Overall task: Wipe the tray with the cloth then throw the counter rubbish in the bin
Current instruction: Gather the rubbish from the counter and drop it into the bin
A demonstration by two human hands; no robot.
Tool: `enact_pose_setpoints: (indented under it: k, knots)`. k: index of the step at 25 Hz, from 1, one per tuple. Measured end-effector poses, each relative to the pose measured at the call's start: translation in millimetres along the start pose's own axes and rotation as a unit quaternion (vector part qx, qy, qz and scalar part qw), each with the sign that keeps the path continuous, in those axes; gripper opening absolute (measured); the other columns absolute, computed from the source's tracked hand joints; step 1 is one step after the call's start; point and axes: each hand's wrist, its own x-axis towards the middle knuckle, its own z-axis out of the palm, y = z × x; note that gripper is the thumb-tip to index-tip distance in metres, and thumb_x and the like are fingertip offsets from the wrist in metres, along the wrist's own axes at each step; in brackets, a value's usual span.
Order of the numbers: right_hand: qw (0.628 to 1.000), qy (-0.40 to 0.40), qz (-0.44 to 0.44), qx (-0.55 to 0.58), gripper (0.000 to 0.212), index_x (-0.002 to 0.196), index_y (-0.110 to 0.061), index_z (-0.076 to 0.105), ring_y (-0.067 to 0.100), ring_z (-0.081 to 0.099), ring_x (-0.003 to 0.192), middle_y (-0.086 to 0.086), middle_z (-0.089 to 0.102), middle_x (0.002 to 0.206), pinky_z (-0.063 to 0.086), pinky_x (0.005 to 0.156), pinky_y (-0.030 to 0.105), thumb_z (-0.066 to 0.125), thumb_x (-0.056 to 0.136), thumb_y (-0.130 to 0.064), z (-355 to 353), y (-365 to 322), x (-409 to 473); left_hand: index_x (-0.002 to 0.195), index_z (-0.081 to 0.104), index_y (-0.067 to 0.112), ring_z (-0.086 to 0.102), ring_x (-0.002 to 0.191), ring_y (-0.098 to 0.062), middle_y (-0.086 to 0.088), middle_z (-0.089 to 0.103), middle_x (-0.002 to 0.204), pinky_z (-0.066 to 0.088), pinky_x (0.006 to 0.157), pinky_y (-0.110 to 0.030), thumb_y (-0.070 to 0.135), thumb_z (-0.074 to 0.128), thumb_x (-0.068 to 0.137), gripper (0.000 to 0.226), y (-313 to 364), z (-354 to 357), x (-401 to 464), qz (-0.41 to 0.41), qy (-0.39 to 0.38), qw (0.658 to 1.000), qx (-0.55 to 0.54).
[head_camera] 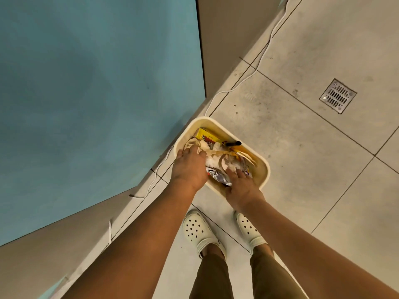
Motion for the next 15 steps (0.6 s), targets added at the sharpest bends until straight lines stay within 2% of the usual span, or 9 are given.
enact_pose_setpoints:
  k: [4,9,15]
  knots:
    - [0.999,0.018,-0.031,0.036,0.053,0.144,-0.022,0.028,0.028,0.029,0.137,0.005,0.028,0.150,0.034,0.110,0.039,0.042,0.093,-0.019,-33.0,-10.6,-60.6,0.138,0.041,0.022,0.039,0.129,-0.026,-0.004,0.034,0.146,0.031,0.108,-0.036,0.023,0.045,0.095,0.043,11.3,-45.4,-55.3,-0.033,0.014,0.995,-0.097]
    - [0.990,0.082,-0.106,0.053,0.045,0.135,-0.019,0.045,0.028,0.047,0.123,0.007,0.045,0.139,0.042,0.102,0.036,0.047,0.091,-0.017,-123.2,-47.5,-158.4,0.132,0.049,0.028,0.052,0.118,-0.024,-0.001,0.046,0.137,0.046,0.096,-0.035,0.025,0.048,0.094,0.038,20.0,-138.5,-143.1,-0.071,0.050,0.969,-0.231]
    - [0.958,0.150,-0.231,0.084,0.036,0.126,-0.017,0.053,0.025,0.056,0.111,0.005,0.055,0.128,0.043,0.091,0.029,0.047,0.091,-0.014,-222.1,-97.8,-290.5,0.124,0.056,0.026,0.059,0.104,-0.018,0.002,0.057,0.128,0.045,0.096,-0.028,0.020,0.054,0.090,0.035,26.8,-245.9,-271.0,-0.083,0.158,0.916,-0.358]
